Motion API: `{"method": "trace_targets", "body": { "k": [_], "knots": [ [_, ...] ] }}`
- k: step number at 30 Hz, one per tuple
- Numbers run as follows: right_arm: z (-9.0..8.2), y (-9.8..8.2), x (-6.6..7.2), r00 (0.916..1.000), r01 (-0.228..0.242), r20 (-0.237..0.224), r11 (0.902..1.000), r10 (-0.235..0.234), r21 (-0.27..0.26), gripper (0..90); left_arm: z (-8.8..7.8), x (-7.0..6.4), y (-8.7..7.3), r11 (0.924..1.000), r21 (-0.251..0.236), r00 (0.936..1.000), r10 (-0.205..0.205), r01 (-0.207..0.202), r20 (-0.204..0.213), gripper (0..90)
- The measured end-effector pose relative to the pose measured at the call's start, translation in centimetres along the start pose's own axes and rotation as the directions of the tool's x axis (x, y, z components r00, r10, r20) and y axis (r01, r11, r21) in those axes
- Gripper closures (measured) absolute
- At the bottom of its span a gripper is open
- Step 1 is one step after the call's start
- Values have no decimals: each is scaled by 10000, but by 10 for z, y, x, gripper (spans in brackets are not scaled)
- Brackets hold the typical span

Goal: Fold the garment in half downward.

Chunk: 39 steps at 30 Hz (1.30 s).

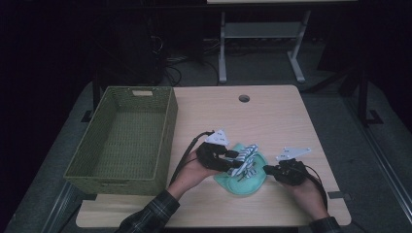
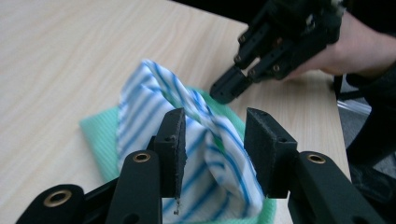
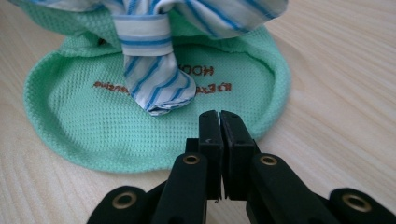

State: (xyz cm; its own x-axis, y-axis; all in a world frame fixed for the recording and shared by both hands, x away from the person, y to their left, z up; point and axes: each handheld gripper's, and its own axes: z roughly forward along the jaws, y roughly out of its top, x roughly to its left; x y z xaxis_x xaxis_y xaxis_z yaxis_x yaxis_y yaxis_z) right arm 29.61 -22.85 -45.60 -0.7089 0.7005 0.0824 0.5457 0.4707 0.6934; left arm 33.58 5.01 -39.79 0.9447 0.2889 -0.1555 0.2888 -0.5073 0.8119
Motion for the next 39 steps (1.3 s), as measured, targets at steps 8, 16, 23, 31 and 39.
{"method": "trace_targets", "body": {
  "k": [8,16,23,31,39],
  "knots": [
    [-3,-2,-2,9999,-106,67,9999,106,-69,873,6,21,3,9995,150,9991,-272,277,-340,849],
    [-7,-5,-8,9994,-268,213,9996,269,-71,874,29,26,3,9986,390,9993,-359,364,-136,895],
    [-9,-7,-14,9988,-352,330,9993,355,-105,877,44,17,3,9973,735,9998,-79,67,160,895],
    [-10,-7,-17,9978,-471,455,9987,480,-215,877,60,8,0,9939,1095,9990,36,-85,453,895],
    [-12,-8,-20,9969,-489,598,9983,508,-333,878,81,-4,-5,9872,1566,9971,196,-309,732,895]
  ]
}}
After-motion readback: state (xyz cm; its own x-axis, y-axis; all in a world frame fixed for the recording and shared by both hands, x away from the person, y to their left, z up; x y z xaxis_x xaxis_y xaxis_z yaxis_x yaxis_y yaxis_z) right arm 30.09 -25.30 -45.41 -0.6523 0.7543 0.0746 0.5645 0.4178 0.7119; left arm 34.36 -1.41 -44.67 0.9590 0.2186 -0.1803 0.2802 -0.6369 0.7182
